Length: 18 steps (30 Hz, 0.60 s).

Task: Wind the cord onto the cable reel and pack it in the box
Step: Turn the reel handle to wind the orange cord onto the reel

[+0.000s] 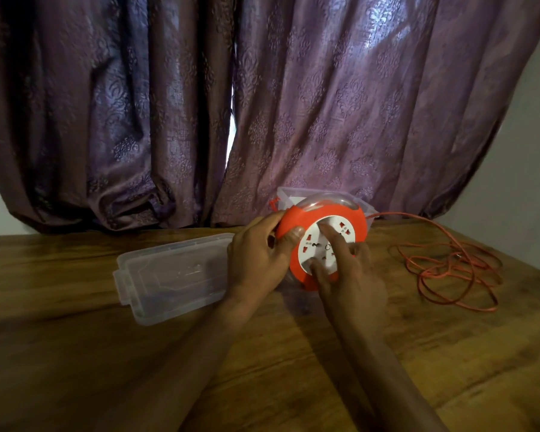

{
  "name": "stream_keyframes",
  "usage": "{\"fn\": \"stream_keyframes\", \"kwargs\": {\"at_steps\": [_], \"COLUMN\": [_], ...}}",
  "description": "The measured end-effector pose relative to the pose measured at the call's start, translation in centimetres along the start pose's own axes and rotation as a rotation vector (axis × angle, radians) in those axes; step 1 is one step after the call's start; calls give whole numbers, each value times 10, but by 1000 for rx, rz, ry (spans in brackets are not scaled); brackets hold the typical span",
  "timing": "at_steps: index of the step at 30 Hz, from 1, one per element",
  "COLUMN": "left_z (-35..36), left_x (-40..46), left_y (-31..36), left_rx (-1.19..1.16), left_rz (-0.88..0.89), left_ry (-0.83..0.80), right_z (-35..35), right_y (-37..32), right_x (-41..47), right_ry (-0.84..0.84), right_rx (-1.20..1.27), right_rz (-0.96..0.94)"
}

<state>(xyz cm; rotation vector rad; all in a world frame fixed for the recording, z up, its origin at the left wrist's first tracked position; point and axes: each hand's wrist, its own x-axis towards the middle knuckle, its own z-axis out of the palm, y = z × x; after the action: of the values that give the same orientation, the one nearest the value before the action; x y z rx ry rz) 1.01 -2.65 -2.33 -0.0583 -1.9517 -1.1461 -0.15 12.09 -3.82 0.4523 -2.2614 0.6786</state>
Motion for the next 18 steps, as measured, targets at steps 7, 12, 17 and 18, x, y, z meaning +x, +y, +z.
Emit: {"fn": "stream_keyframes", "kwargs": {"at_steps": [7,12,17,18], "left_z": [1,4,6,6], "left_x": [-3,-6,-8,-7], "left_y": [-1,0,-2,-2], "left_rx": [29,71,82,84], "left_rz": [9,29,37,40], "left_ry": [-28,-46,-51,-47], "right_z": [-1,-1,4,4], "right_y": [-2,-1,2,2], "right_x": [2,0,2,2], "right_ry": [89,107,123,122], "right_rx": [156,320,389,409], "right_rz": [182,336,391,390]}}
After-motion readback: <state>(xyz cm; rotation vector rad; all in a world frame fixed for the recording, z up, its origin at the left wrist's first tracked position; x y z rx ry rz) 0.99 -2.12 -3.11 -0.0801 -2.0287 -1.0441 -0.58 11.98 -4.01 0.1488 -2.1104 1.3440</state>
